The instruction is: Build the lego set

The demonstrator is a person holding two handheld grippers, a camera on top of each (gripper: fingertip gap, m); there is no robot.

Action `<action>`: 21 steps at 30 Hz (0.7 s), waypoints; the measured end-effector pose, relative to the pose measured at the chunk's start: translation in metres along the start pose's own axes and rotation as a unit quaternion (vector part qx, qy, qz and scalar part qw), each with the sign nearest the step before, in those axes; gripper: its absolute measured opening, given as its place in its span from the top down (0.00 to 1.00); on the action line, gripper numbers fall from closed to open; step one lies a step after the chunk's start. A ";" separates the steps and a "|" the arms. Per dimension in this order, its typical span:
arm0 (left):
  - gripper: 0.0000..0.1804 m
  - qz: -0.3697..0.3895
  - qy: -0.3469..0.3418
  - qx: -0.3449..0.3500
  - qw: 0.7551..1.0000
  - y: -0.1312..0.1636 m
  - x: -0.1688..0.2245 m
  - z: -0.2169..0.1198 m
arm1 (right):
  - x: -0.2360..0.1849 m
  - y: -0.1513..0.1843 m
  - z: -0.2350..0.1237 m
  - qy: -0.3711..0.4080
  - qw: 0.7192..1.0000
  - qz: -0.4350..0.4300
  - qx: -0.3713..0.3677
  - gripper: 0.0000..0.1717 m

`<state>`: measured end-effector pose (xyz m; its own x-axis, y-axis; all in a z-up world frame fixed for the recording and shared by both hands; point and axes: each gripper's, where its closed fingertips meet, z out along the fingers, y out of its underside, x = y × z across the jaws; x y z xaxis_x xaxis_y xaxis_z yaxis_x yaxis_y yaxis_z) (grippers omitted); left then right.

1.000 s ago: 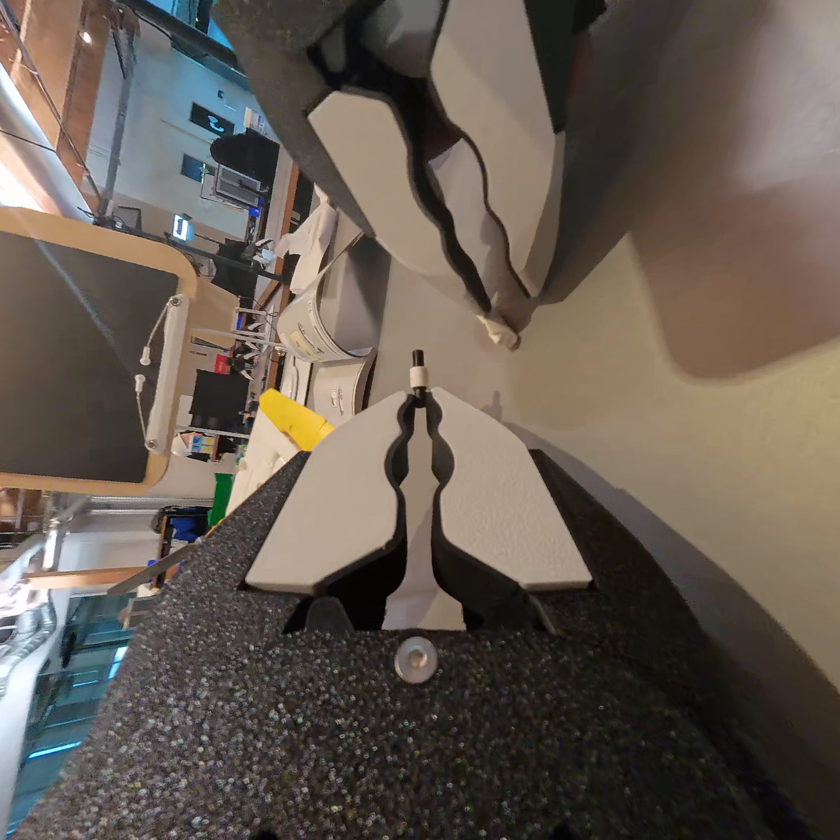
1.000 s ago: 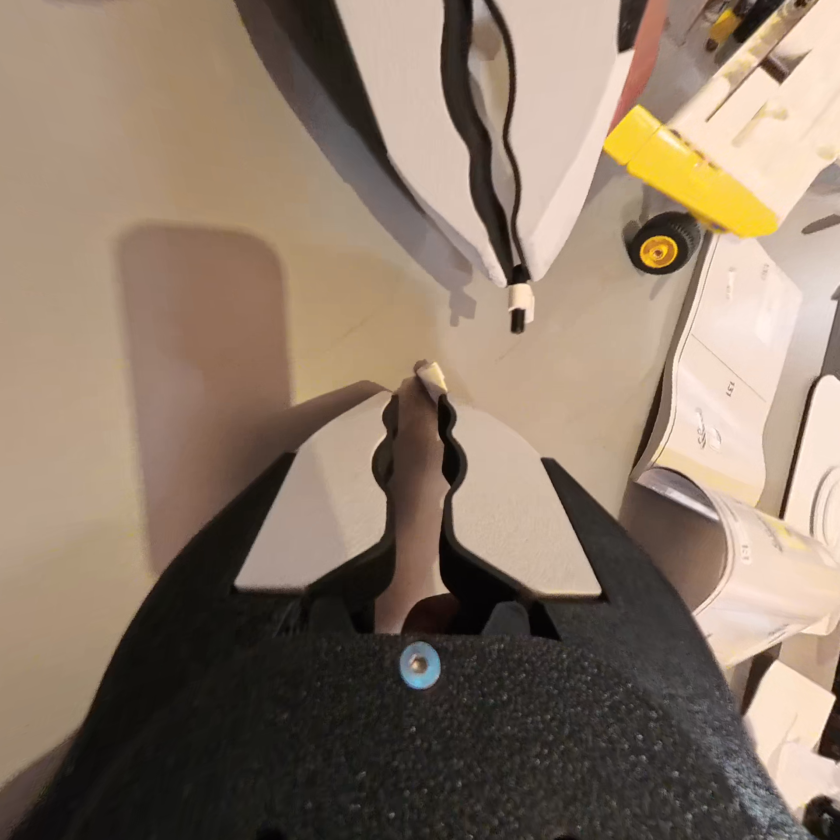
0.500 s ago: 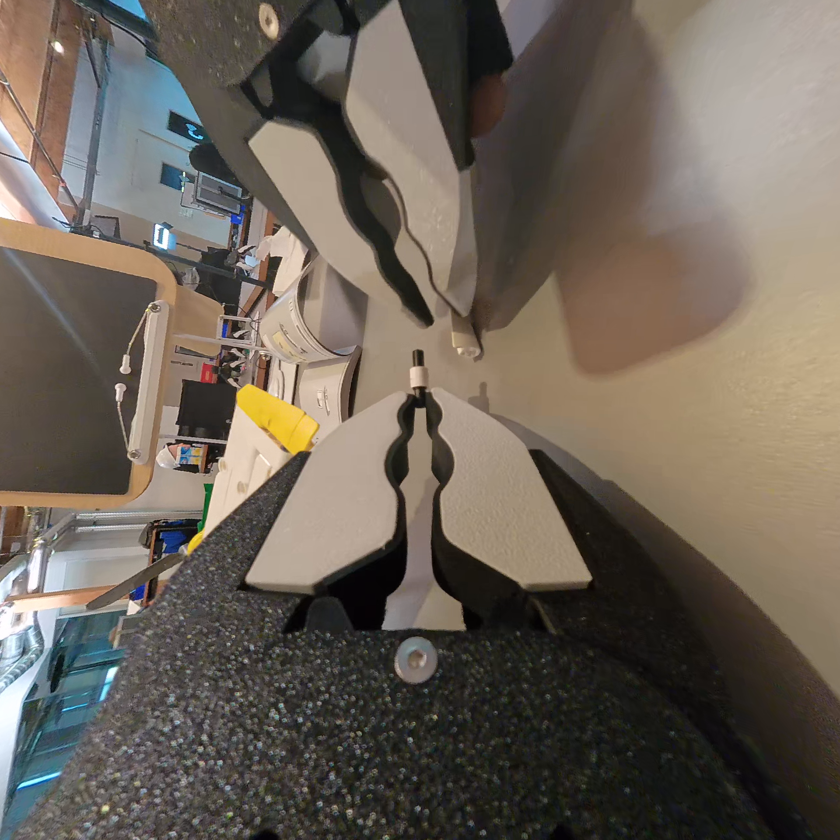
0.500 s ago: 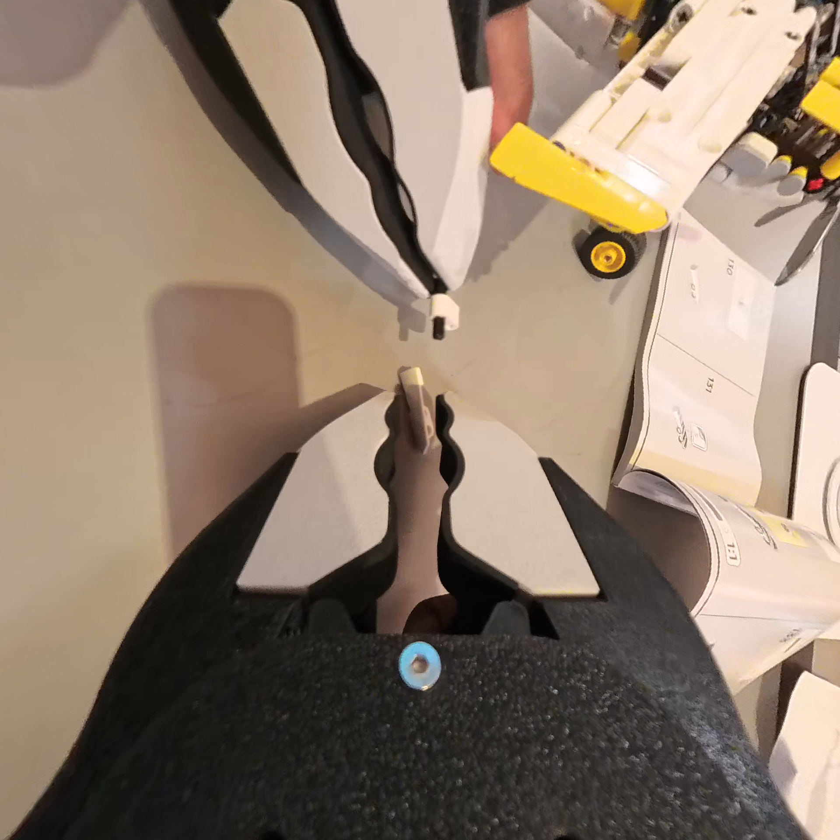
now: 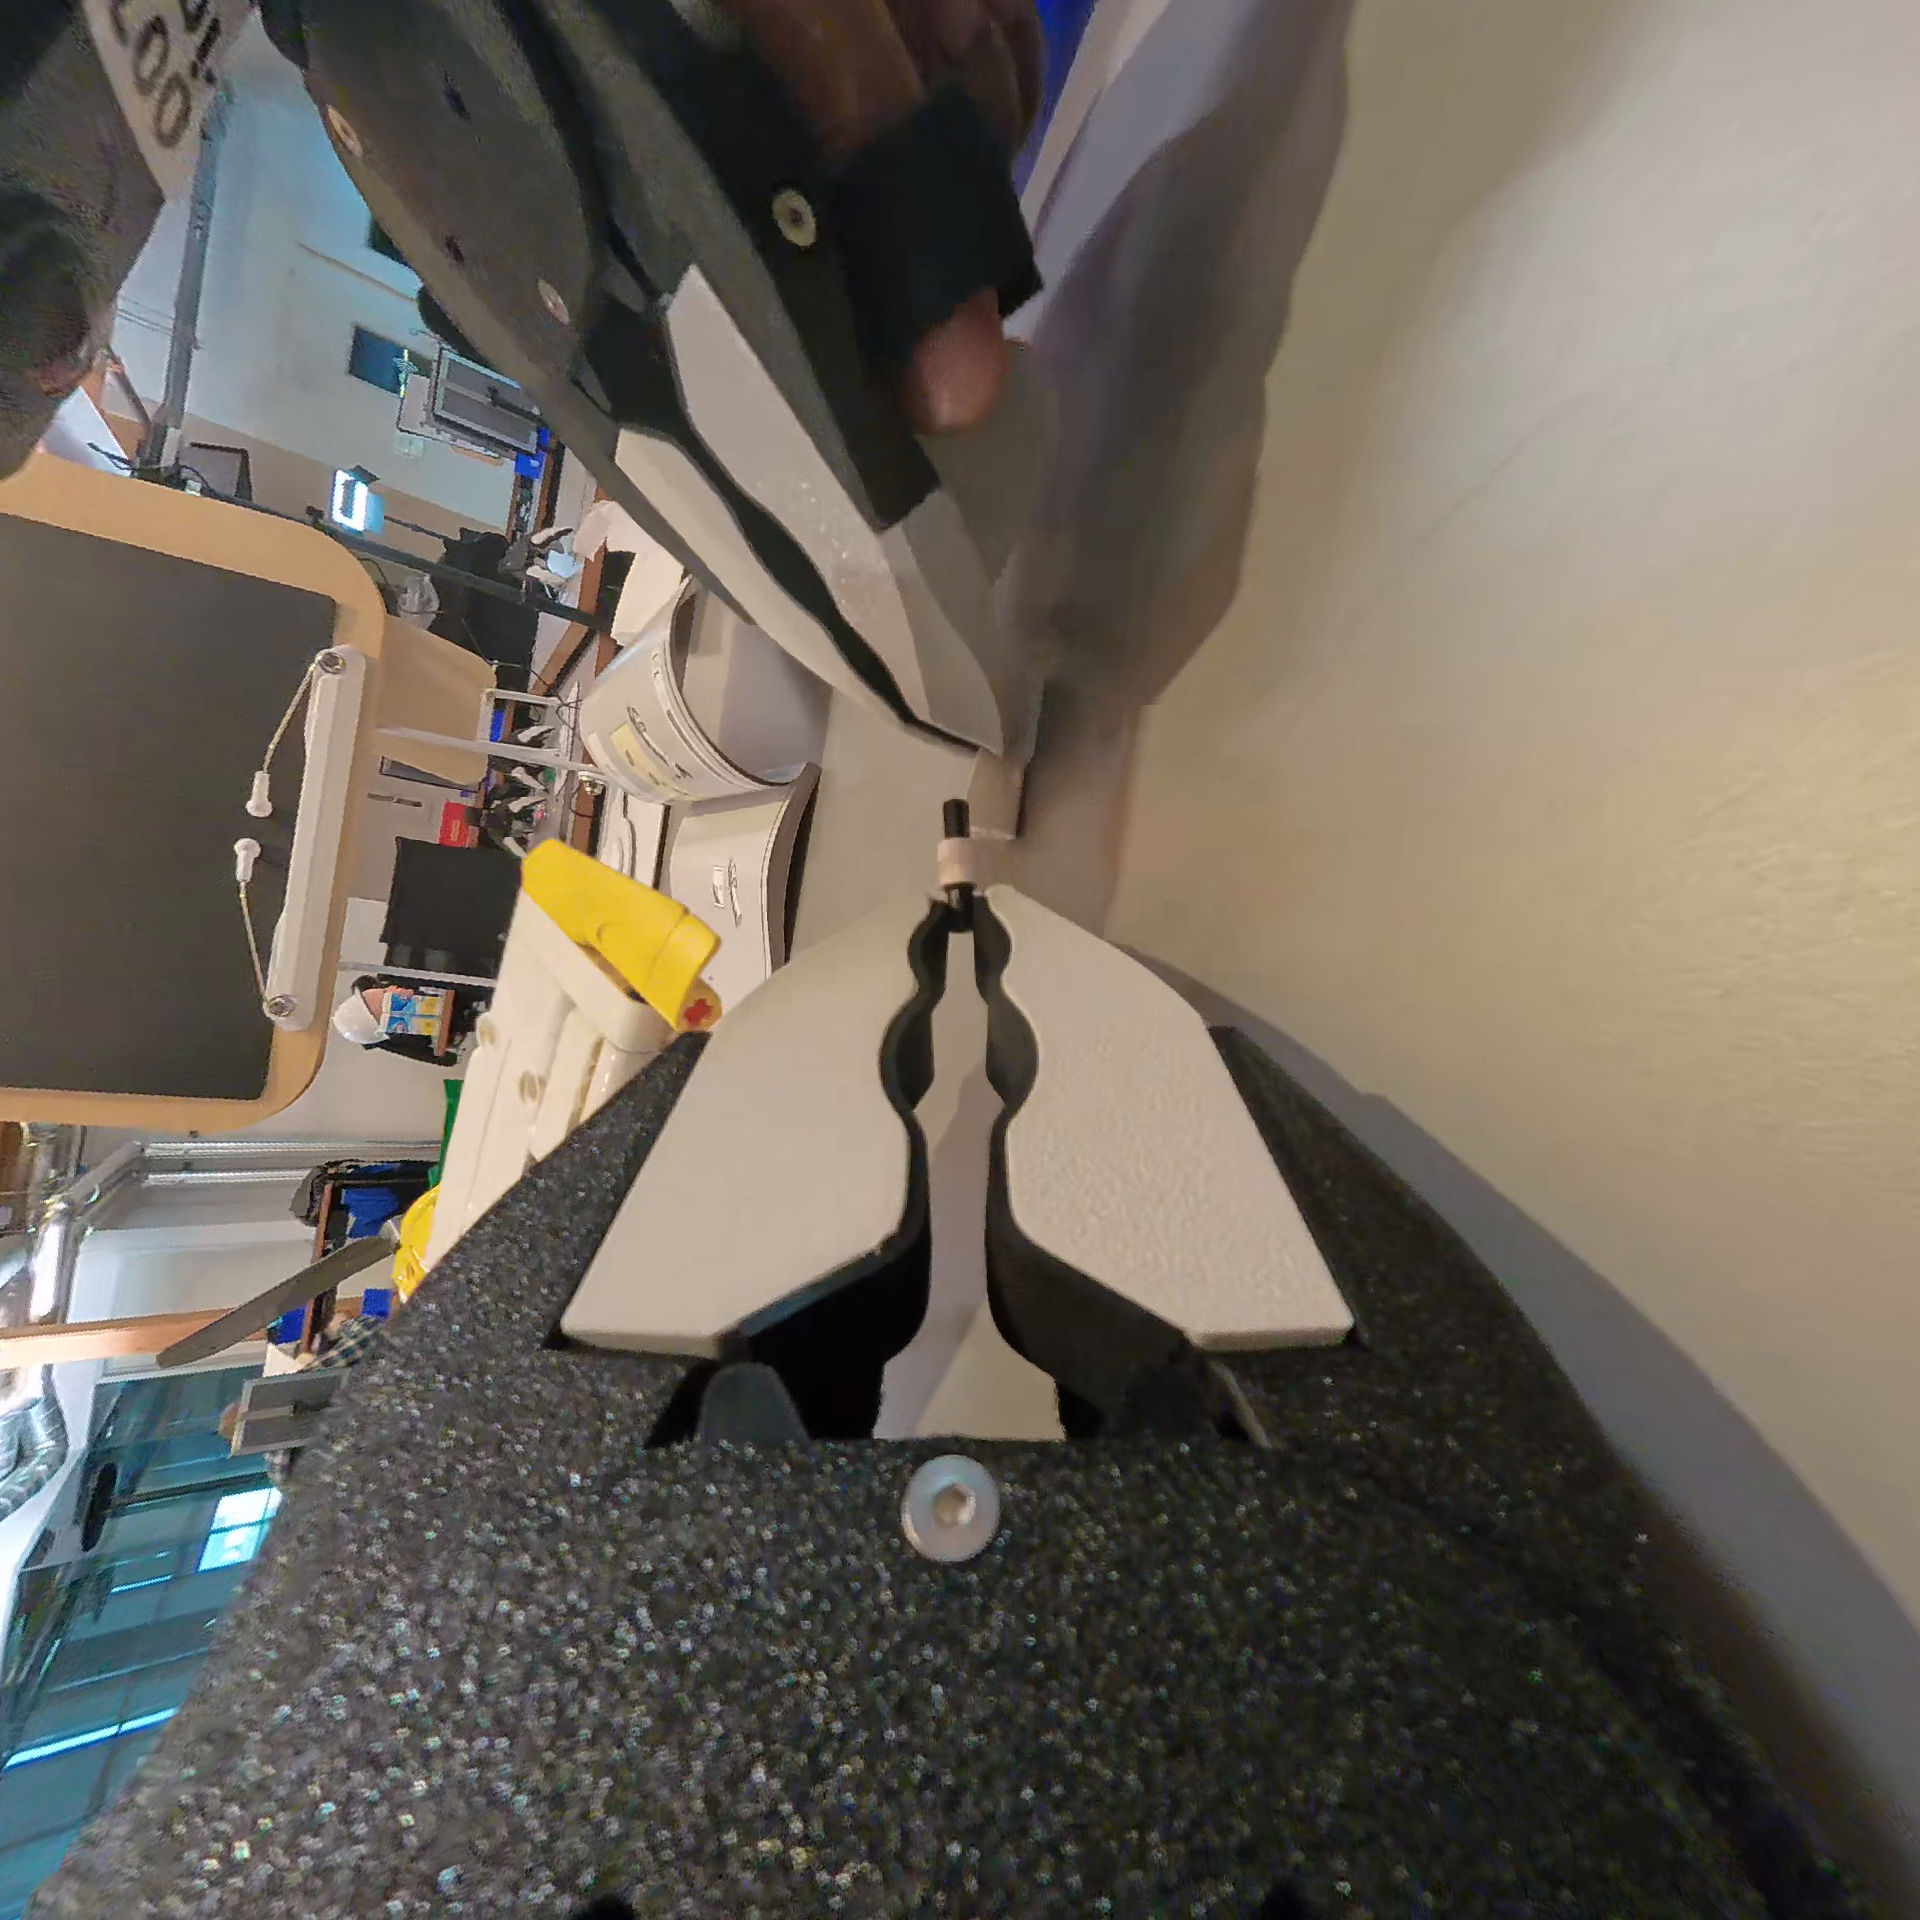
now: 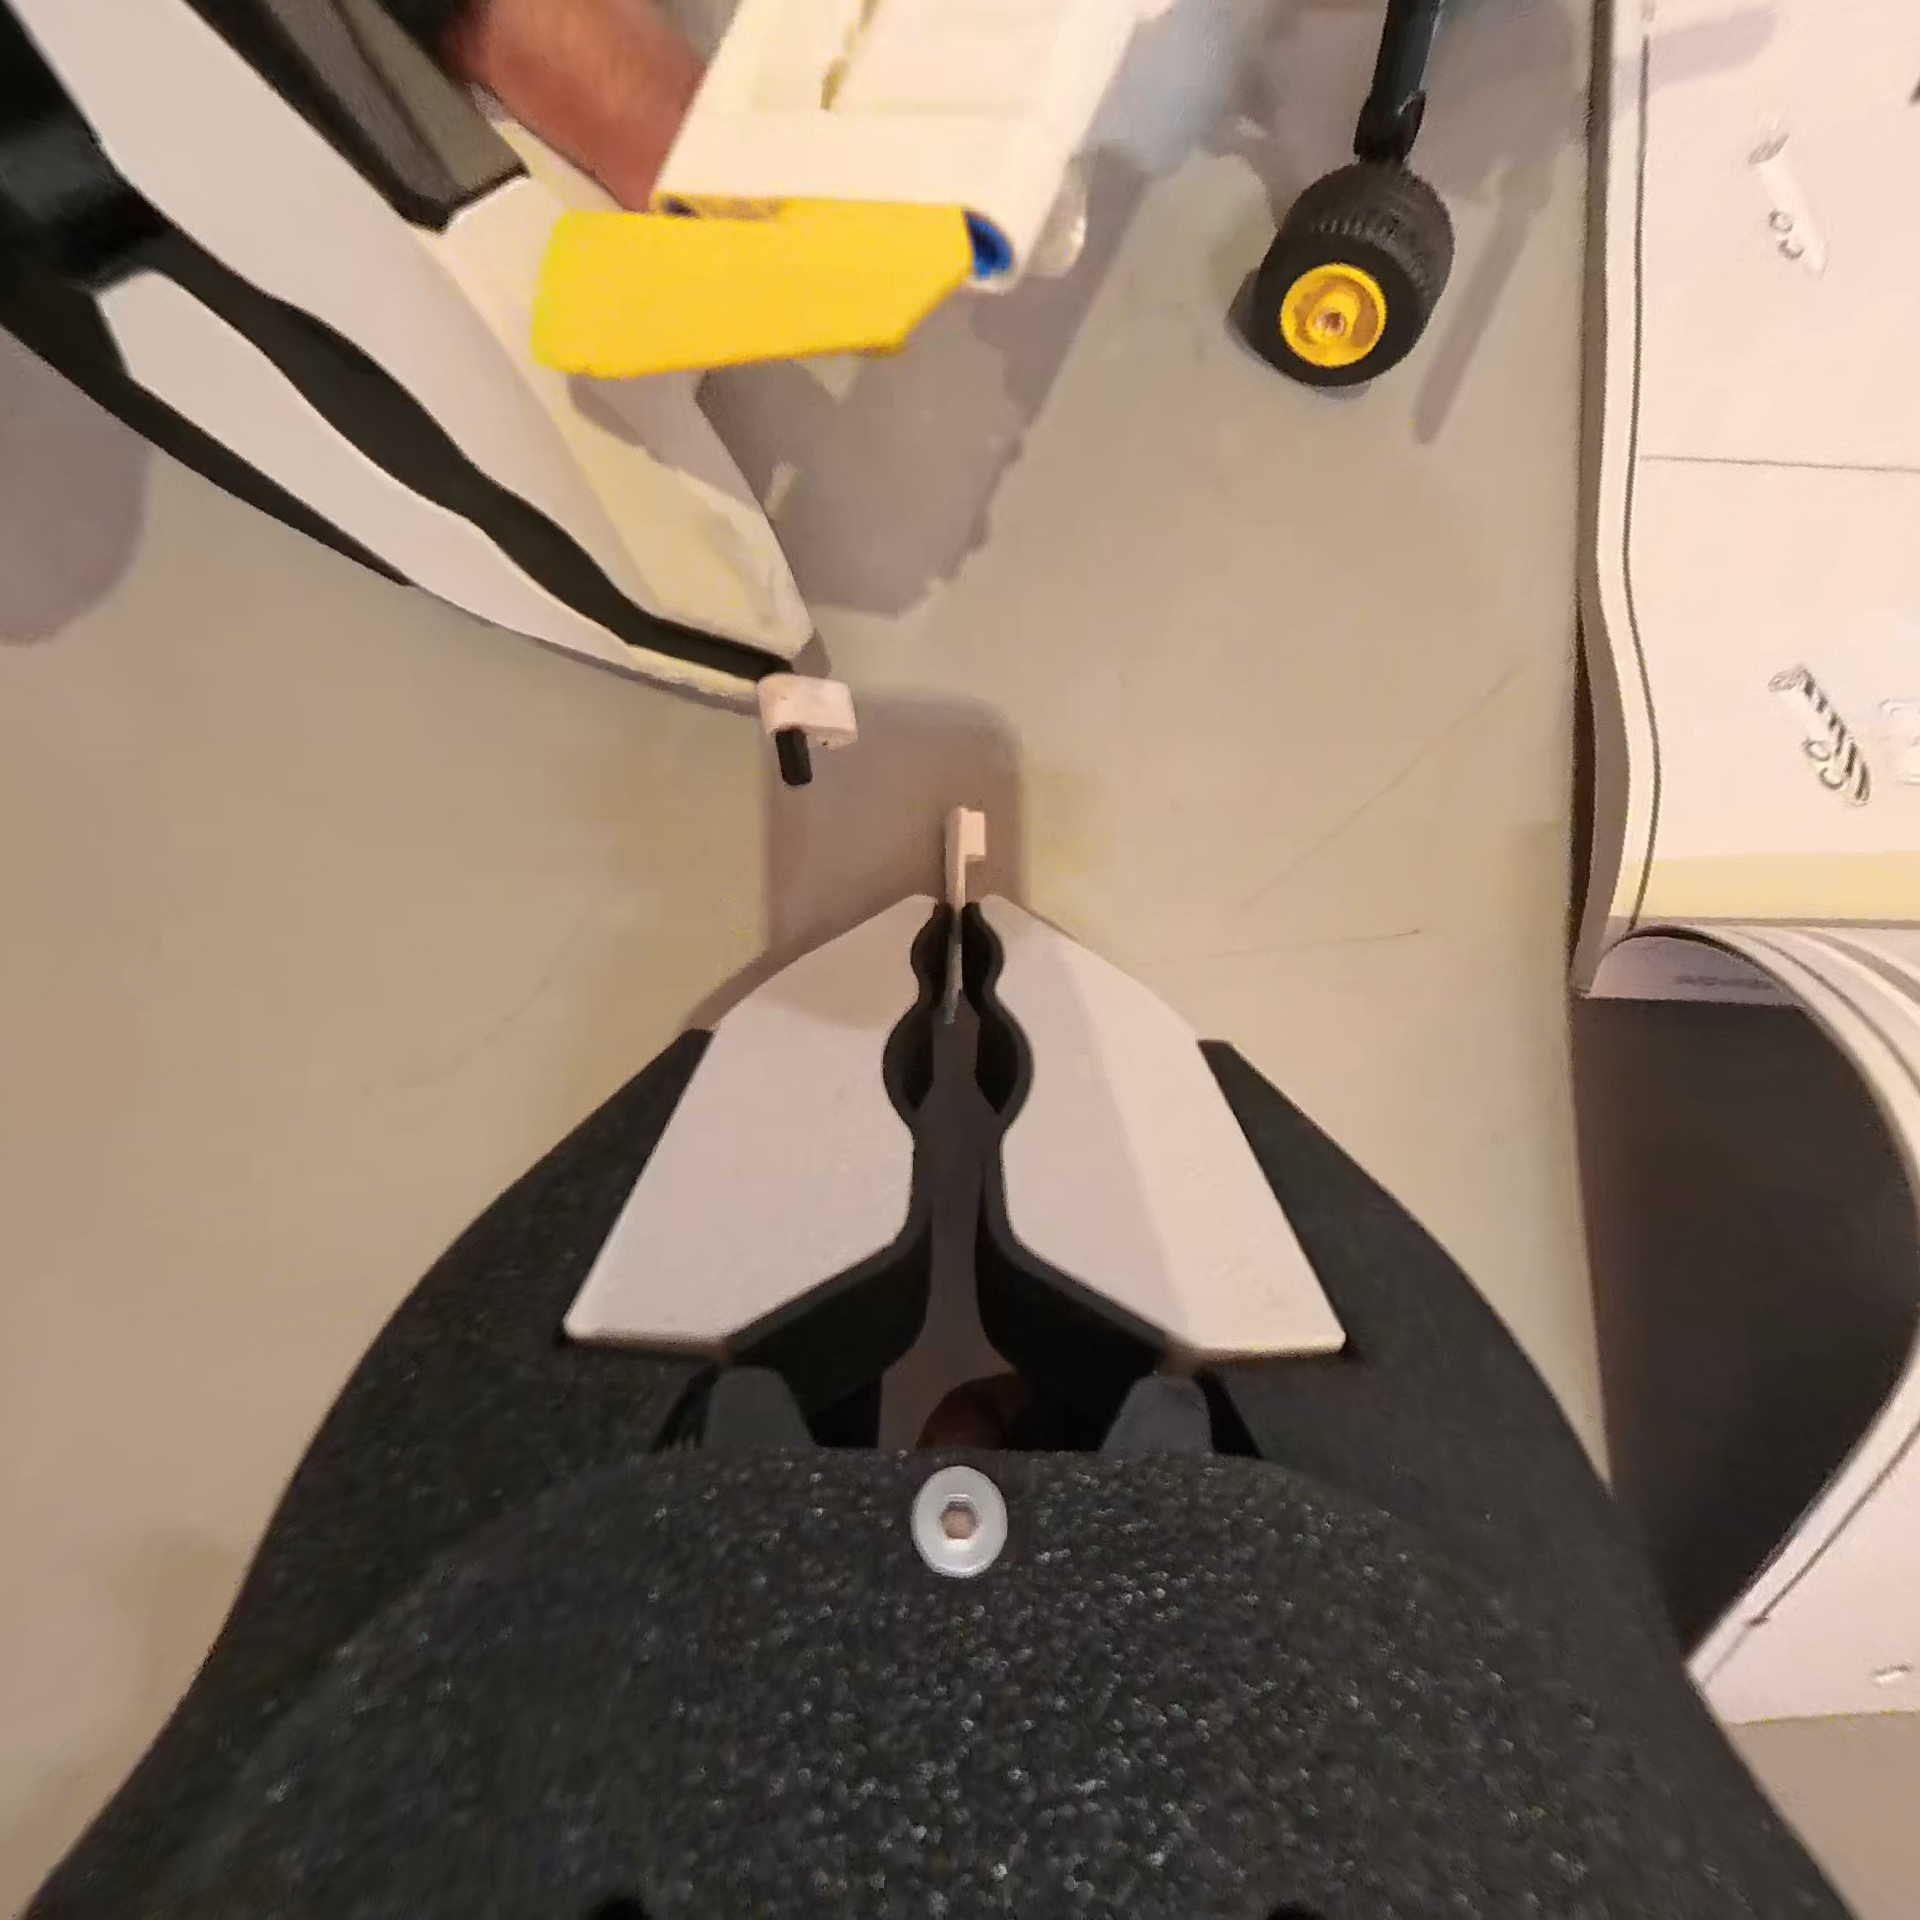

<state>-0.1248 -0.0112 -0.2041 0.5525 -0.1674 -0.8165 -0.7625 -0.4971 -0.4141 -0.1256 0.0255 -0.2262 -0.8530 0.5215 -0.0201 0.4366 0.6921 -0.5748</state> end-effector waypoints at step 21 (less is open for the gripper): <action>0.97 0.064 0.014 0.025 0.998 -0.010 0.015 -0.001 | -0.027 0.023 -0.011 -0.059 0.997 0.039 0.000 0.87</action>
<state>-0.1083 -0.0091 -0.2120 0.4586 -0.2513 -0.8524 -0.8430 -0.4265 -0.3278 -0.0894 0.0323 -0.2301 -0.8441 0.5115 -0.1611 0.5033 0.6520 -0.5671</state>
